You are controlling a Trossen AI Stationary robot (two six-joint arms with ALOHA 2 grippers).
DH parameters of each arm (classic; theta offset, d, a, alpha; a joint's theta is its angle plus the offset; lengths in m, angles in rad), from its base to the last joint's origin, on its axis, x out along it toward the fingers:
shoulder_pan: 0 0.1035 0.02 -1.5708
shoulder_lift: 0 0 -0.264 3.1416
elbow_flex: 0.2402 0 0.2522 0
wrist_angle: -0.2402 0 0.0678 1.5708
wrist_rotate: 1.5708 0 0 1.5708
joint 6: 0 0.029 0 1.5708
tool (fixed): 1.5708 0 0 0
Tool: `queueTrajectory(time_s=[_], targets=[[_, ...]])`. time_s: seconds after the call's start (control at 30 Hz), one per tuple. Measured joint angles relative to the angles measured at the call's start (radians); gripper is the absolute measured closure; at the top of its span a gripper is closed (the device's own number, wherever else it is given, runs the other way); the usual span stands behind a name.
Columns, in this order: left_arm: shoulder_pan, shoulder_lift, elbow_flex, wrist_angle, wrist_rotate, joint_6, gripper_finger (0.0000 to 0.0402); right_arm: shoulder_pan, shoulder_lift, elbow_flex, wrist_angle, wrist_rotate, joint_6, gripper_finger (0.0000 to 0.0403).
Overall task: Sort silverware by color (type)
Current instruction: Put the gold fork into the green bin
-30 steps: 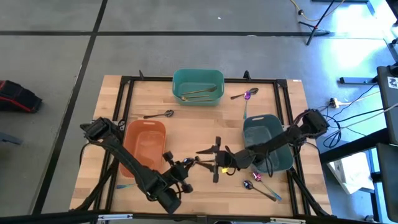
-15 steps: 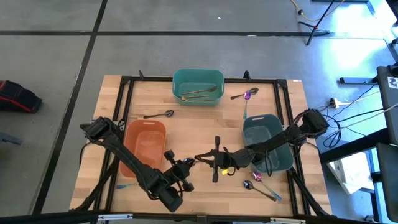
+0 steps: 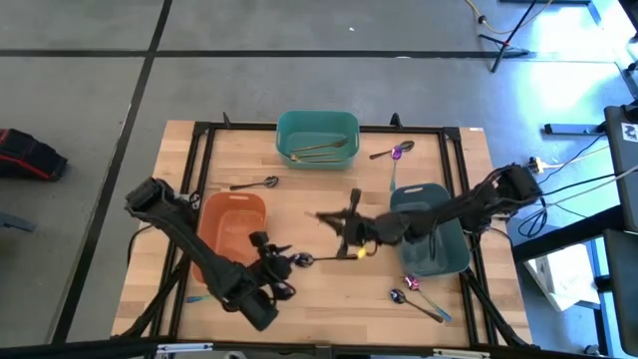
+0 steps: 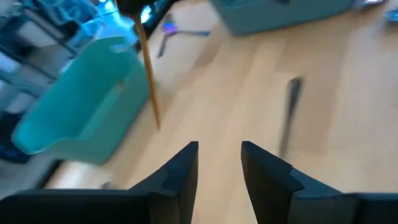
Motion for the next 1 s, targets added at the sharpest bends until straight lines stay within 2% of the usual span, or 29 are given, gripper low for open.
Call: queueTrajectory(time_s=[0.2, 0.43, 0.53, 0.77, 1.0], targets=[[-0.038, -0.003, -0.010, -0.218, -0.040, -0.154, 0.0280, -0.182, -0.059, 0.069, -0.218, -0.081, -0.010, 0.0402], [-0.044, -0.027, -0.099, -0.343, -0.125, -0.388, 0.0280, -0.414, -0.039, 0.293, -0.587, -0.233, -0.025, 0.0402], [-0.044, -0.084, -0.172, -0.336, -0.154, -0.485, 0.0280, -0.515, -0.030, 0.360, -0.681, -0.310, -0.025, 0.0402], [-0.044, -0.262, -0.389, -0.272, -0.217, -0.753, 0.0280, -0.721, 0.026, 0.383, -0.677, -0.521, -0.025, 0.0403], [-0.020, -0.381, -0.573, -0.090, -0.244, -0.881, 0.0280, -0.809, 0.111, 0.383, -0.681, -0.544, -0.040, 0.0403]])
